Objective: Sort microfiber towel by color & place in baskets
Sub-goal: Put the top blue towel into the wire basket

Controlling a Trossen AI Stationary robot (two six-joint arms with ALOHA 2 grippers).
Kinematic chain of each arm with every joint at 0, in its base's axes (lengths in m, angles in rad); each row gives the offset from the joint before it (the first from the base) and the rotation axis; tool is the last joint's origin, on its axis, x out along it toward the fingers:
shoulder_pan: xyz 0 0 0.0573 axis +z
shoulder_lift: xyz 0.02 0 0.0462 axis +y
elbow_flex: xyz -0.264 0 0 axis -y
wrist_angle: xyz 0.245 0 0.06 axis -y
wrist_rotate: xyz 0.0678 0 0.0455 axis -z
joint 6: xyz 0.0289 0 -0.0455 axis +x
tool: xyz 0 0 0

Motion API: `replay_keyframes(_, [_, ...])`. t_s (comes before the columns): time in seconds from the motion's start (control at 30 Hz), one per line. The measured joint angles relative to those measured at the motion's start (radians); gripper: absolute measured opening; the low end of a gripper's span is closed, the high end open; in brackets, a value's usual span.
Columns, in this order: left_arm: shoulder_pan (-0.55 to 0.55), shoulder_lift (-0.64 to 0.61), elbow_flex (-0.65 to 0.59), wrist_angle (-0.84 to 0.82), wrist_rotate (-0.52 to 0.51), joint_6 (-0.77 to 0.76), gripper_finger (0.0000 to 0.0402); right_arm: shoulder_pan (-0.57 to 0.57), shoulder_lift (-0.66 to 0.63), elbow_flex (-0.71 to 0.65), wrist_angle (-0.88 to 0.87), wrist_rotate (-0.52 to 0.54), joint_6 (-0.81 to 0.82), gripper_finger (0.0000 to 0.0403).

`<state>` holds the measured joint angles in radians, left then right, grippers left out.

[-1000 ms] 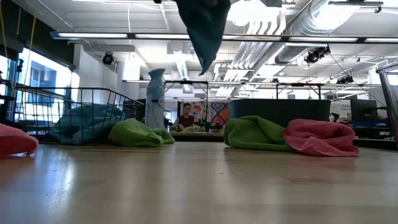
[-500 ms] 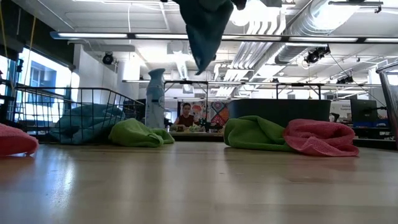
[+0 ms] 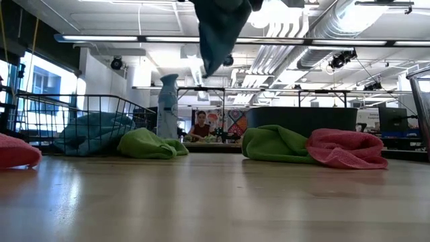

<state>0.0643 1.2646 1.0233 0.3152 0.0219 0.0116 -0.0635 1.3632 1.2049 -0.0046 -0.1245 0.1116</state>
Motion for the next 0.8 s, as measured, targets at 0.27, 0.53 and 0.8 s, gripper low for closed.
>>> replay_keyframes(0.27, [0.000,0.000,0.000,0.005,0.000,0.026,0.0000,0.009,0.000,0.000,0.028,-0.001,-0.006,0.0252])
replay_keyframes(0.53, [0.000,0.000,0.000,0.005,-0.004,0.053,0.0000,0.025,0.000,0.000,0.024,0.016,-0.023,0.0045])
replay_keyframes(0.8, [0.000,0.000,0.000,0.002,-0.006,0.053,0.0008,0.025,0.000,0.000,0.024,0.007,-0.007,0.0009])
